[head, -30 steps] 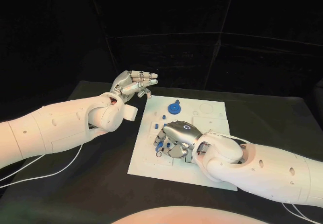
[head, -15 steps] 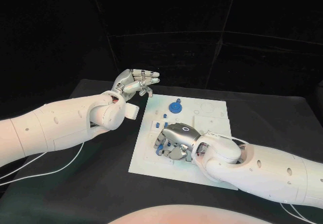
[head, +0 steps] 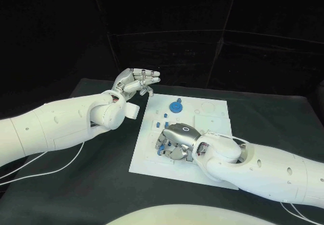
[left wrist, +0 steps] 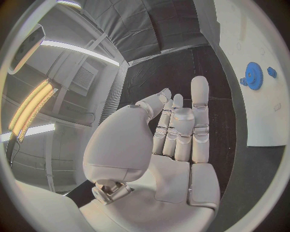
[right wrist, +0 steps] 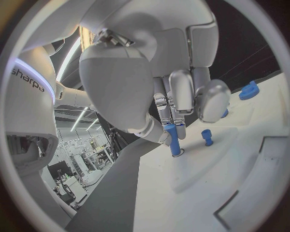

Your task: Assemble the parts on the task board

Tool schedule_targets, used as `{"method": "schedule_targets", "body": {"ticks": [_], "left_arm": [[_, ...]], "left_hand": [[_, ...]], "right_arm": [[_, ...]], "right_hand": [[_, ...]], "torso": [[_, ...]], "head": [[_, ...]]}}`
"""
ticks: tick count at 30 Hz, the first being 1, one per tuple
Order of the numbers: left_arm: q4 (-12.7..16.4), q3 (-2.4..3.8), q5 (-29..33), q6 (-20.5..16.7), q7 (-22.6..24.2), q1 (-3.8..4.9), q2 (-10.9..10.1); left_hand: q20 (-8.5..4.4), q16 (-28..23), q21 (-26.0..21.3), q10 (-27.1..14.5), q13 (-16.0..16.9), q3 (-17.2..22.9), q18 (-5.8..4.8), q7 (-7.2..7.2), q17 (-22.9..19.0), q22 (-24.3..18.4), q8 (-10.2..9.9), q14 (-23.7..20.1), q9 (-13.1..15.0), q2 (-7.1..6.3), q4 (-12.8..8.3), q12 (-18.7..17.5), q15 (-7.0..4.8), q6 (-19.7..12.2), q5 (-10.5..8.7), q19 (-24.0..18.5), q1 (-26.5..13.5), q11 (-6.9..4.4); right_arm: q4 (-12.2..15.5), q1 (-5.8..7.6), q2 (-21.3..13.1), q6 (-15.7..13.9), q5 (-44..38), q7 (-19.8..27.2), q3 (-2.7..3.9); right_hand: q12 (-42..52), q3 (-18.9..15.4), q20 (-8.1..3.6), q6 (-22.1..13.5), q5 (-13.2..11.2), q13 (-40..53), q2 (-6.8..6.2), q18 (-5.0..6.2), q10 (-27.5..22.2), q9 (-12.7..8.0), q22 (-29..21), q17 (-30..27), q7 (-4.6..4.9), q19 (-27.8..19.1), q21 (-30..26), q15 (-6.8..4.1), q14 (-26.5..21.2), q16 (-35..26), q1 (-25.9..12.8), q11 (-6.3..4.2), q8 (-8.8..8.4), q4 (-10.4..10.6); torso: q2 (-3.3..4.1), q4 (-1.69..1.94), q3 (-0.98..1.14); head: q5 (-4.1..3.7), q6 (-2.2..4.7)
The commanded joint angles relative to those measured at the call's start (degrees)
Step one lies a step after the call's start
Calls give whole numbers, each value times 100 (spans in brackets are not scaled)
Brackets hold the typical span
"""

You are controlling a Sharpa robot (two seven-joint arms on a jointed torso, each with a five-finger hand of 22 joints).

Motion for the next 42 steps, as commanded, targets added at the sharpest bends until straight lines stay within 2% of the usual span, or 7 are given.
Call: {"method": "schedule_targets", "body": {"ticks": [1, 24, 27, 30, 36, 42], "left_arm": [[10, 5, 10, 61, 13, 9, -2], [6, 5, 10, 60, 13, 9, -12], [5, 5, 10, 61, 13, 9, -10], [0, 5, 10, 59, 12, 9, -7], [-5, 5, 10, 57, 9, 9, -6], [-8, 5, 10, 57, 7, 9, -8]], "left_hand": [[5, -16, -29, -36, 6, -30, 75, 18, -6, -9, 20, -25, -1, 63, -15, 26, 3, -16, -7, -10, -3, 2], [5, -16, -29, -36, 6, -30, 75, 18, -6, -9, 20, -25, -1, 63, -15, 26, 3, -16, -7, -10, -3, 2], [5, -16, -29, -36, 6, -30, 75, 18, -6, -9, 20, -25, -1, 63, -15, 26, 3, -16, -7, -10, -3, 2], [5, -16, -29, -36, 6, -30, 75, 18, -6, -9, 20, -25, -1, 63, -15, 26, 3, -16, -7, -10, -3, 2], [5, -16, -29, -36, 6, -30, 75, 18, -6, -9, 20, -25, -1, 63, -15, 26, 3, -16, -7, -10, -3, 2], [5, -16, -29, -36, 6, -30, 75, 18, -6, -9, 20, -25, -1, 63, -15, 26, 3, -16, -7, -10, -3, 2]], "right_arm": [[-15, -16, 11, 89, -208, -113, -12], [38, -36, 46, 85, -533, -199, -18], [39, -36, 62, 112, -534, -173, -19], [31, -37, 81, 143, -484, -130, -22], [51, -36, 73, 118, -390, -70, -134], [44, -36, 65, 52, -341, -52, -174]], "right_hand": [[9, 17, -3, -22, 16, 4, 65, -57, 354, -6, -2, -10, 28, -3, 10, -36, 140, -17, 50, -304, -22, -21], [1, 9, 1, -22, 17, 8, 53, -58, 354, -7, 2, -8, 28, -4, 13, -34, 140, -16, 34, -304, -25, -30], [-67, -35, 12, -65, 27, 7, 13, -56, 278, -21, -12, -28, 49, -20, 7, -18, 135, -26, -33, -285, -61, -44], [-223, -168, 52, -179, 162, -40, -59, -59, 57, -45, -22, -47, 104, -35, 2, 36, 131, -34, -211, -220, -135, 13], [-415, -456, 126, -436, 195, -117, -199, -48, -176, -67, -61, -92, 128, -64, -20, 101, 120, -50, -506, -149, -184, 143], [-542, -582, 175, -652, 189, -208, -210, -34, -445, -62, -141, -183, 158, -106, -65, 149, 95, -95, -544, -83, -171, 180]], "torso": [[-1, 4, -2], [-7, -1, -2], [-5, 0, -2], [-10, 3, -4], [-9, 1, -4], [-10, 2, -5]], "head": [[3, -7], [1, -16], [-2, -10], [-9, -11], [-11, -3], [-16, 4]]}}
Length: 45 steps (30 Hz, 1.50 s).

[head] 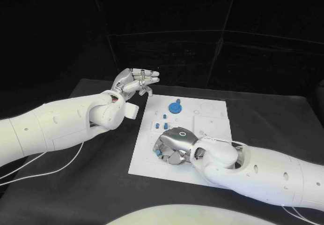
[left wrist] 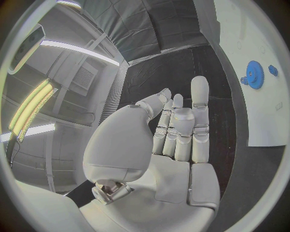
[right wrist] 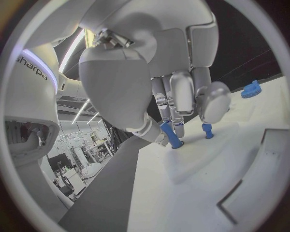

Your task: Assemble the parts on the task board

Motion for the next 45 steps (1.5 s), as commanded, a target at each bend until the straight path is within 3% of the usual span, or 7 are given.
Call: {"method": "schedule_targets", "body": {"ticks": [1, 14, 26, 34, 38, 41, 45], "left_arm": [[1, 4, 10, 54, 15, 9, -1], [-17, 4, 10, 70, 3, 9, 4], [-60, 0, 10, 77, 0, 7, 13], [-72, -16, 10, 74, -5, 3, -11], [-69, -48, 10, 73, -9, 2, -24], [-55, -69, 10, 73, -14, 3, -34], [-29, -80, 10, 77, -20, 3, -45]], "left_hand": [[5, -16, -29, -36, 6, -30, 75, 18, -7, -9, 20, -25, -1, 63, -15, 27, 3, -16, -7, -10, -3, 2], [5, -16, -29, -36, 6, -30, 75, 18, -7, -9, 20, -25, -1, 63, -15, 27, 3, -16, -7, -10, -3, 2], [5, -16, -29, -36, 6, -30, 75, 18, -7, -9, 20, -25, -1, 63, -15, 27, 3, -16, -7, -10, -3, 2], [5, -16, -29, -36, 6, -30, 75, 18, -7, -9, 20, -25, -1, 63, -15, 27, 3, -16, -7, -10, -3, 2], [6, -19, -39, -51, 5, -43, 75, 21, -30, -17, 22, -35, -2, 65, -19, 37, 5, -23, -7, -9, -2, 6], [6, -19, -39, -51, 5, -43, 75, 21, -30, -17, 22, -35, -2, 65, -19, 37, 5, -23, -7, -9, -2, 6], [6, -19, -39, -51, 5, -43, 75, 21, -30, -17, 22, -35, -2, 65, -19, 37, 5, -23, -7, -9, -2, 6]], "right_arm": [[13, -5, -3, -29, 78, 91, -16], [79, -5, -127, -687, 339, 273, -27], [481, 12, -544, -1086, 582, 541, -15], [1064, 450, -1476, -1264, 1708, 468, 48], [1180, 725, -1987, -1130, 2416, 93, 59], [1208, 829, -2338, -953, 2661, -221, 60], [1214, 878, -2616, -797, 2624, -525, 55]], "right_hand": [[-21, -61, 39, -59, -23, -35, 10, -33, -104, 2, -26, -32, 4, -10, -32, 55, 92, -41, -46, 25, -2, 2], [21, -520, 133, -569, -26, -78, 37, 58, -1053, 0, -529, -334, 83, -214, -314, 164, 13, -198, 52, 157, -3, -28], [175, -877, 144, -648, 71, -59, 80, 58, -1080, 13, -544, -363, 88, -195, -332, 160, 18, -218, 82, 147, 8, -13], [785, -1274, 99, -390, 267, 86, 170, 18, -113, 54, -311, -17, 87, -61, -198, 82, 116, -33, -96, 33, 98, 216], [1497, -1599, -58, -119, 371, 478, 88, -48, 853, 109, 112, 477, -137, 129, 51, -108, 223, 233, -363, -220, 287, 437], [2270, -1942, -217, 150, 1048, 1104, 82, -95, 1156, 210, 348, 524, -293, 235, 191, -258, 230, 282, -631, -378, 573, 669], [4759, -2380, -301, -13, 1176, 3812, 265, -123, 1098, 314, 544, 812, -402, 304, 307, -303, 267, 439, -578, -388, 851, 857]], "torso": [[0, 0, 0], [2, -5, 9], [-11, -7, 5], [-18, -9, 1], [-53, -33, -15], [-71, -50, -29], [-81, -85, -40]], "head": [[-2, 2], [-35, 24], [-109, 91], [-280, 192], [-419, 238], [-520, 274], [-619, 304]]}}
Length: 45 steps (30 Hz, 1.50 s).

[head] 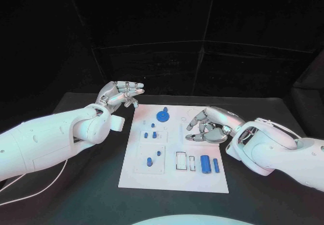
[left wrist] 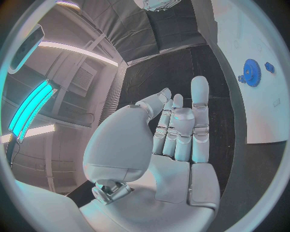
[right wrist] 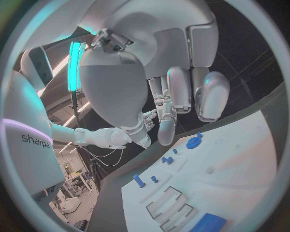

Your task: Assemble the parts on the task board

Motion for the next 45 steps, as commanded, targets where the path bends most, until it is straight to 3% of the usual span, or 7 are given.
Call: {"method": "schedule_targets", "body": {"ticks": [1, 7, 11, 16, 20, 28, 45], "left_arm": [[34, -2, 10, 63, 3, 8, -11], [66, -7, 10, 58, 1, 9, -53], [72, -8, 10, 59, 2, 9, -62], [80, -9, 10, 62, 3, 9, -67], [83, -9, 10, 63, 3, 9, -70], [79, -9, 10, 63, 0, 9, -70], [45, -14, 10, 65, -20, 8, -52]], "left_hand": [[6, -19, -39, -50, 5, -26, 76, 21, -5, -5, 22, -35, -2, 65, -1, 37, 6, -23, -7, -9, -2, 6], [6, -15, -41, -51, 6, -31, 75, 21, -1, -7, 25, -34, -1, 66, 2, 41, 6, -19, -8, -9, -7, 6], [6, -15, -41, -51, 6, -31, 75, 21, -1, -7, 25, -34, -1, 66, 2, 41, 6, -19, -8, -9, -7, 6], [6, -15, -41, -51, 6, -31, 75, 21, -1, -7, 25, -34, -1, 66, 2, 41, 6, -19, -8, -9, -7, 6], [6, -15, -41, -51, 6, -31, 75, 21, -1, -7, 25, -34, -1, 66, 2, 41, 6, -19, -8, -9, -7, 6], [7, -15, -43, -50, 6, -39, 75, 20, -6, -9, 29, -36, 0, 67, 7, 46, 7, -14, -8, -8, -16, 6], [8, -14, -45, -51, 7, -42, 75, 19, -7, -10, 31, -36, 1, 70, 10, 49, 7, -12, -7, -8, -20, 5]], "right_arm": [[35, 28, -155, 243, 387, -622, -7], [155, -20, -447, 635, -195, -1393, -37], [255, -50, -605, 778, -371, -1719, -172], [346, -94, -695, 954, -495, -1957, -305], [369, -132, -708, 1050, -594, -2028, -334], [409, -217, -674, 1165, -752, -2077, -351], [349, -462, -368, 1263, -987, -2096, -355]], "right_hand": [[1598, -404, -7, -236, 10, 1777, 210, -106, -252, 91, 132, 221, -30, 17, 75, -36, 264, 125, 88, 19, 252, 205], [2669, -853, -2, -355, -150, 3072, 259, -108, -71, 170, 180, 406, 8, 18, 99, -8, 284, 209, -74, -21, 505, 602], [3015, -1139, -17, -386, -180, 3512, 252, -113, 1, 234, 233, 501, -11, 34, 123, -17, 296, 251, -91, -46, 702, 940], [3137, -1388, -22, -412, -227, 3697, 278, -120, 12, 304, 260, 541, -35, 41, 133, -33, 299, 268, -276, -53, 881, 1001], [3180, -1476, -28, -418, -260, 3767, 272, -121, 20, 342, 266, 551, -48, 41, 135, -40, 299, 273, -360, -62, 970, 1000], [3225, -1593, -41, -425, -335, 3853, 200, -126, 32, 413, 297, 588, -73, 49, 147, -55, 304, 287, -486, -81, 1121, 1004], [3272, -1596, -51, -435, -247, 3932, 205, -138, 59, 469, 367, 659, -92, 71, 180, -67, 316, 315, -487, -98, 1230, 1000]], "torso": [[-21, -46, -17], [-23, -106, -8], [-33, -128, -19], [-24, -119, -11], [-35, -125, -24], [-24, -123, -16], [-30, -118, -19]], "head": [[-104, 39], [-183, 22], [-217, 9], [-233, -9], [-258, -22], [-278, -28], [-243, -31]]}}
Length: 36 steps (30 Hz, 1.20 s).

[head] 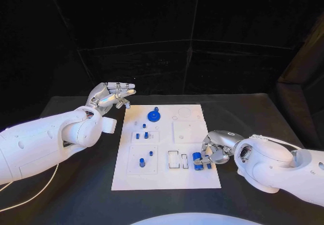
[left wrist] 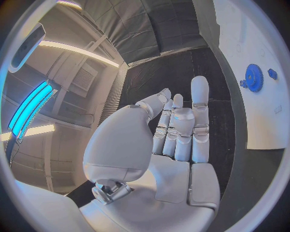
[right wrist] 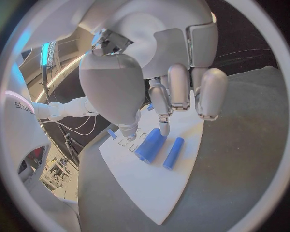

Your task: Assemble the parts on the task board

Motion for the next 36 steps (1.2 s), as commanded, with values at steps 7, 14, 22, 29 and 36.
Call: {"method": "schedule_targets", "body": {"ticks": [7, 14, 22, 29, 36], "left_arm": [[-13, -2, 10, 61, -4, 7, 11], [-17, -13, 10, 69, -6, 7, 12], [-16, -20, 10, 81, -13, 7, 11], [-17, -24, 10, 88, -19, 6, 5], [-19, -41, 10, 97, -27, 5, 3]], "left_hand": [[8, -14, -23, -51, 7, -41, 75, 19, -8, -8, 31, -36, 1, 47, 8, 27, 7, -12, -7, -8, 2, 5], [8, -14, -23, -51, 7, -41, 75, 19, -8, -8, 31, -36, 1, 47, 8, 27, 7, -12, -7, -8, 2, 5], [8, -14, -23, -51, 7, -41, 75, 19, -8, -8, 31, -36, 1, 47, 8, 27, 7, -12, -7, -8, 2, 5], [8, -14, -23, -51, 7, -41, 75, 19, -8, -8, 31, -36, 1, 47, 8, 27, 7, -12, -7, -8, 2, 5], [8, -14, -23, -51, 7, -41, 75, 19, -8, -8, 31, -36, 1, 47, 8, 27, 7, -12, -7, -8, 2, 5]], "right_arm": [[-156, -157, 206, 175, -140, -68, 0], [-306, -223, 345, 205, -226, -117, 1], [-420, -279, 476, 144, -308, -163, 1], [-365, -303, 450, -123, -353, -147, 2], [-113, -305, 230, -782, -192, -60, 5]], "right_hand": [[10, -7, -7, -40, 92, 10, 58, -35, 35, 29, 8, 12, -26, 21, 24, -48, 340, 36, -10, -17, 75, -16], [-4, 21, -9, -68, 131, 11, 128, -36, 27, 52, 18, 9, -28, 22, 29, -50, 338, 35, 32, -18, 116, -19], [-21, 79, -11, -128, 245, 34, 339, -37, 23, 105, 23, 21, -30, 19, 29, -52, 338, 37, 198, -20, 214, -36], [-18, 110, -17, -169, 491, 79, 563, -41, 38, 153, 52, 56, -34, 28, 43, -57, 344, 50, 394, -27, 305, -62], [-44, 111, -29, -184, 1011, 91, 659, -44, 42, 190, 81, 93, -42, 40, 57, -70, 349, 64, 630, -37, 379, -93]], "torso": [[-1, 7, -5], [0, 7, -10], [-1, 13, -16], [-2, -5, -8], [0, 7, -10]], "head": [[8, 1], [19, 7], [29, 6], [53, 6], [50, 14]]}}
